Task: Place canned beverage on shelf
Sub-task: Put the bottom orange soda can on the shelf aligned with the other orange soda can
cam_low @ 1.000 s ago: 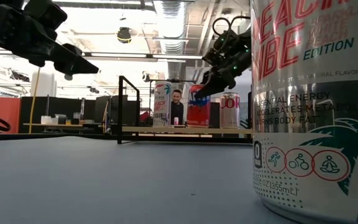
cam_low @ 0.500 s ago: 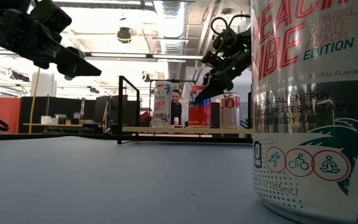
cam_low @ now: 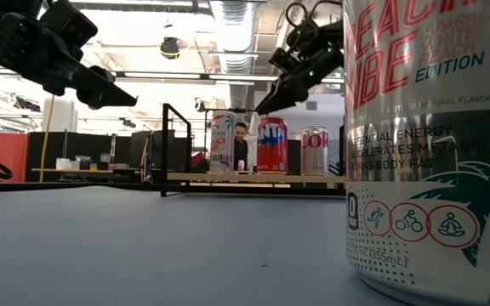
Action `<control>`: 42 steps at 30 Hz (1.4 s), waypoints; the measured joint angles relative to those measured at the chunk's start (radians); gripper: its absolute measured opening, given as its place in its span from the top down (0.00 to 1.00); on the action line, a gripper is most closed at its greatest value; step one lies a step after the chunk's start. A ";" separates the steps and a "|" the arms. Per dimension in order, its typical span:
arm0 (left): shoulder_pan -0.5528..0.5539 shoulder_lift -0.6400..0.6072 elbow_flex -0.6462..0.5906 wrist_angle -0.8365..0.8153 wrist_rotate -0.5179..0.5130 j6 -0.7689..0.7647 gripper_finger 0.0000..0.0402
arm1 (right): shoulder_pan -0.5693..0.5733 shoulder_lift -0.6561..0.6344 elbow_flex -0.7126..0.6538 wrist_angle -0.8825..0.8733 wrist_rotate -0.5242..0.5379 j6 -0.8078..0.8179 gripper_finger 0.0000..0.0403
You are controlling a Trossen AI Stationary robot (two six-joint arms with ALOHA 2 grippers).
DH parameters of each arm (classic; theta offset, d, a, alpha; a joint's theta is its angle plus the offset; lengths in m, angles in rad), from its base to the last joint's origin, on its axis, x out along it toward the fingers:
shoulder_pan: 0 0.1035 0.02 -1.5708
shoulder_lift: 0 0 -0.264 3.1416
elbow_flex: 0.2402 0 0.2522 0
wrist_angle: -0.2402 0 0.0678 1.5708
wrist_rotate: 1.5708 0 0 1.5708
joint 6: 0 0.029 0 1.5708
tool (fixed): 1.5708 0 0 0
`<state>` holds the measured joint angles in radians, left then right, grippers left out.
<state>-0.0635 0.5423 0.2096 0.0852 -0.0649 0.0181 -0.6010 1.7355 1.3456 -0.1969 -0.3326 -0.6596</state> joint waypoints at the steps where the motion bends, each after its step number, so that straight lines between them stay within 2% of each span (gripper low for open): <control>1: 0.000 0.000 0.000 -0.002 0.000 0.000 0.09 | 0.003 0.000 0.021 -0.031 0.000 0.012 0.08; 8: 0.000 0.000 0.000 -0.020 0.005 0.025 0.09 | 0.077 -0.001 0.133 -0.300 0.004 0.101 0.09; 12: 0.000 0.000 0.000 -0.016 0.024 0.056 0.09 | 0.174 0.000 0.133 -0.376 0.077 0.119 0.14; 17: 0.000 0.000 0.000 -0.015 0.062 0.095 0.09 | 0.269 -0.006 0.101 -0.382 0.150 0.164 0.25; 23: 0.000 0.000 0.001 -0.017 0.085 0.138 0.09 | 0.298 -0.009 0.042 -0.374 0.204 0.257 0.37; 29: 0.021 0.000 0.053 -0.039 0.099 0.202 0.09 | 0.278 -0.035 -0.080 -0.266 0.205 0.317 0.51; 34: 0.110 0.008 0.077 -0.047 0.152 0.243 0.09 | 0.278 -0.131 -0.197 -0.108 0.243 0.333 0.69; 36: 0.164 0.023 0.077 -0.037 0.201 0.235 0.09 | 0.277 -0.162 -0.250 -0.048 0.280 0.349 0.76; 42: 0.295 0.086 0.078 0.030 0.356 0.190 0.09 | 0.256 -0.177 -0.339 0.118 0.285 0.398 0.94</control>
<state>0.2311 0.6286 0.2878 0.1150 0.2913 0.2086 -0.3453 1.5585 1.0067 -0.0787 -0.0478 -0.2615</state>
